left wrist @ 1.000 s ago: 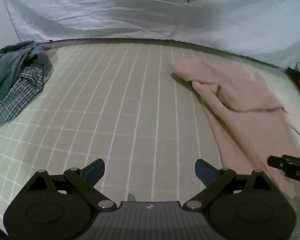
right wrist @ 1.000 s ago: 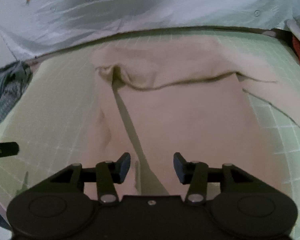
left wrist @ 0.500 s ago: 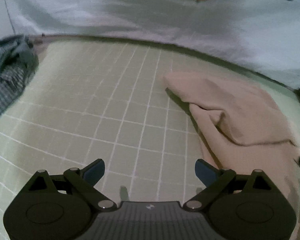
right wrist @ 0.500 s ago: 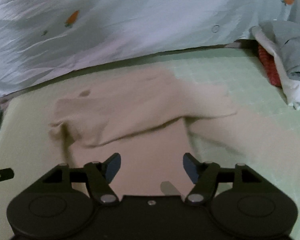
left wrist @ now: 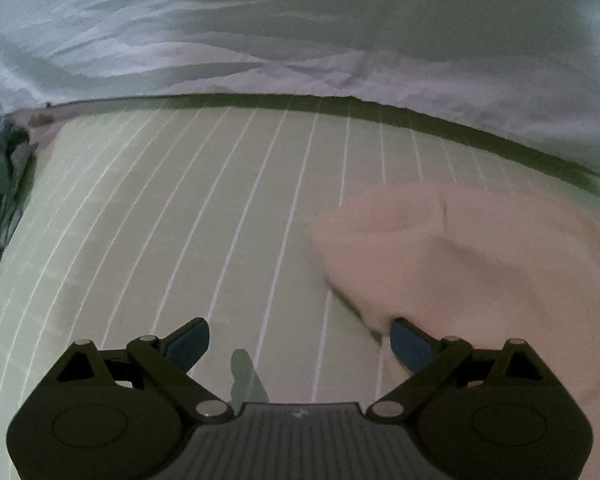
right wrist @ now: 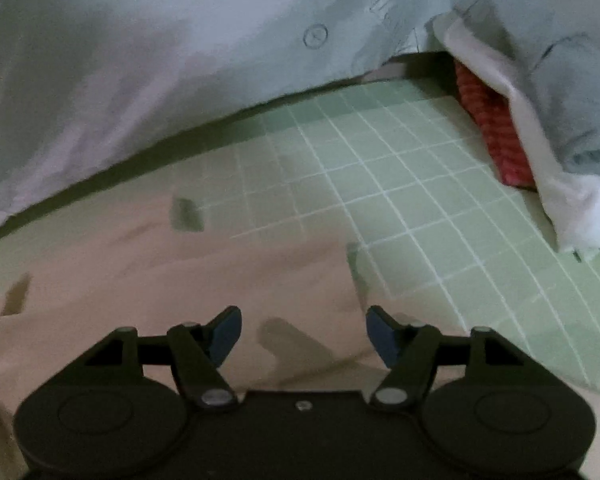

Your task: Fold clothes

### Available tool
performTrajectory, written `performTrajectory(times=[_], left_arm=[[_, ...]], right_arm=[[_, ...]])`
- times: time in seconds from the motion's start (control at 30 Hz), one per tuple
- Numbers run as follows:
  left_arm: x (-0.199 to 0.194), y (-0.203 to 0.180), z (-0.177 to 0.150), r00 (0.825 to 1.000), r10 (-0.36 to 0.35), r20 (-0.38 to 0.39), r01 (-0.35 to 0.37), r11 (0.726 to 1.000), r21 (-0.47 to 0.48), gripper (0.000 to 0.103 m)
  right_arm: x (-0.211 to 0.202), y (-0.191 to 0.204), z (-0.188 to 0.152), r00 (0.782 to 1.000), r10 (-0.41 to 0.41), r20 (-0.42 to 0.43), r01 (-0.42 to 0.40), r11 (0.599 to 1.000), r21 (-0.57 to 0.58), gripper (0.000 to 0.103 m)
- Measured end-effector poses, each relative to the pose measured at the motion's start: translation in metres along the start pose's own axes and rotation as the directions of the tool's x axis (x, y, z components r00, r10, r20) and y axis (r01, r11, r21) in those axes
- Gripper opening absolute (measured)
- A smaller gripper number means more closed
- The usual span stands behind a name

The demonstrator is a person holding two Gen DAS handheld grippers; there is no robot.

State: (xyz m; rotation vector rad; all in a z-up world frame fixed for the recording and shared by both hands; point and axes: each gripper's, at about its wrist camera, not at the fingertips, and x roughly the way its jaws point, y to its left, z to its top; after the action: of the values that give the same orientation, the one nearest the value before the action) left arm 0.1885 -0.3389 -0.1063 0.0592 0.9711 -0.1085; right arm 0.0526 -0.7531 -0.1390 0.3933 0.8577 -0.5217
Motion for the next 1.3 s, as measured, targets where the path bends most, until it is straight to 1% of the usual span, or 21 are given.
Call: performTrajectory(times=[0.2, 0.23, 0.3, 0.37, 0.4, 0.43, 0.5, 0.57, 0.63, 0.67, 0.7, 0.77, 0.83, 0.9, 1.0, 1.1, 1.13, 1.2, 1.23, 1.27, 1.3], left_arm=[[0.018, -0.007, 0.025, 1.000, 0.006, 0.022, -0.007, 0.999, 0.043, 0.097], [0.021, -0.007, 0.029, 1.000, 0.002, 0.030, -0.004, 0.999, 0.045, 0.097], [0.021, -0.007, 0.032, 0.999, -0.007, 0.044, 0.005, 0.999, 0.039, 0.097], [0.023, -0.007, 0.036, 0.998, -0.018, 0.054, 0.016, 0.999, 0.034, 0.097], [0.024, -0.007, 0.037, 0.998, -0.022, 0.058, 0.020, 0.999, 0.031, 0.097], [0.025, -0.007, 0.039, 0.998, -0.028, 0.062, 0.027, 0.999, 0.031, 0.097], [0.026, -0.008, 0.041, 0.997, -0.034, 0.071, 0.032, 0.999, 0.034, 0.097], [0.024, -0.009, 0.044, 0.996, -0.040, 0.086, 0.037, 0.999, 0.037, 0.097], [0.020, -0.006, 0.045, 0.994, -0.051, 0.101, 0.048, 0.998, 0.026, 0.097], [0.017, -0.004, 0.046, 0.993, -0.057, 0.107, 0.056, 0.998, 0.016, 0.097], [0.015, -0.001, 0.046, 0.991, -0.066, 0.113, 0.066, 0.998, 0.006, 0.097], [0.011, 0.003, 0.045, 0.988, -0.097, 0.121, 0.099, 0.995, -0.010, 0.097], [0.009, 0.006, 0.044, 0.983, -0.135, 0.123, 0.139, 0.990, -0.023, 0.097], [0.012, 0.004, 0.042, 0.982, -0.159, 0.106, 0.162, 0.987, -0.020, 0.097], [0.014, 0.000, 0.039, 0.974, -0.204, 0.097, 0.206, 0.978, -0.018, 0.097], [0.022, -0.006, 0.042, 0.955, -0.286, 0.078, 0.290, 0.955, -0.058, 0.095], [0.026, -0.007, 0.044, 0.948, -0.311, 0.072, 0.316, 0.946, -0.071, 0.092], [0.035, -0.012, 0.048, 0.938, -0.342, 0.052, 0.346, 0.934, -0.088, 0.082], [0.040, -0.015, 0.050, 0.934, -0.355, 0.040, 0.358, 0.929, -0.097, 0.070], [0.046, -0.017, 0.054, 0.929, -0.369, 0.025, 0.369, 0.923, -0.109, 0.056], [0.051, -0.019, 0.057, 0.925, -0.381, 0.016, 0.380, 0.918, -0.116, 0.045]], right_arm=[[0.016, 0.006, 0.006, 1.000, -0.010, -0.003, 0.010, 1.000, -0.027, 0.068], [0.016, 0.007, 0.005, 1.000, -0.011, 0.000, 0.011, 0.999, -0.037, 0.066], [0.016, 0.009, 0.005, 1.000, -0.009, 0.005, 0.009, 0.998, -0.062, 0.052], [0.014, 0.012, 0.006, 1.000, 0.005, 0.007, -0.004, 0.995, -0.097, 0.023], [0.013, 0.013, 0.007, 1.000, 0.010, 0.008, -0.009, 0.993, -0.114, 0.016], [0.011, 0.013, 0.009, 1.000, 0.011, 0.014, -0.009, 0.991, -0.132, 0.004], [0.004, 0.014, 0.013, 0.999, 0.025, 0.034, -0.019, 0.988, -0.156, 0.003], [-0.009, 0.013, 0.019, 0.996, 0.046, 0.071, -0.035, 0.988, -0.151, 0.003], [-0.031, 0.011, 0.028, 0.988, 0.065, 0.142, -0.046, 0.990, -0.131, 0.003], [-0.045, 0.006, 0.035, 0.979, 0.074, 0.189, -0.054, 0.993, -0.107, 0.003], [-0.056, -0.002, 0.040, 0.970, 0.069, 0.235, -0.058, 0.997, -0.052, 0.003], [-0.072, -0.026, 0.050, 0.953, 0.019, 0.303, -0.053, 0.993, 0.106, 0.003], [-0.069, -0.046, 0.052, 0.954, -0.064, 0.292, 0.005, 0.980, 0.197, 0.003], [-0.065, -0.054, 0.051, 0.957, -0.104, 0.271, 0.053, 0.980, 0.190, 0.003], [-0.065, -0.055, 0.049, 0.961, -0.094, 0.260, 0.051, 0.984, 0.169, 0.003], [-0.062, -0.056, 0.049, 0.963, -0.099, 0.250, 0.053, 0.982, 0.181, 0.003], [-0.060, -0.056, 0.050, 0.964, -0.098, 0.247, 0.052, 0.981, 0.188, 0.003], [-0.057, -0.056, 0.052, 0.965, -0.096, 0.245, 0.050, 0.981, 0.186, 0.003], [-0.057, -0.055, 0.053, 0.965, -0.096, 0.245, 0.052, 0.983, 0.179, 0.003], [-0.056, -0.054, 0.054, 0.964, -0.096, 0.246, 0.054, 0.984, 0.172, 0.003], [-0.056, -0.053, 0.054, 0.964, -0.096, 0.248, 0.055, 0.984, 0.168, 0.003]])
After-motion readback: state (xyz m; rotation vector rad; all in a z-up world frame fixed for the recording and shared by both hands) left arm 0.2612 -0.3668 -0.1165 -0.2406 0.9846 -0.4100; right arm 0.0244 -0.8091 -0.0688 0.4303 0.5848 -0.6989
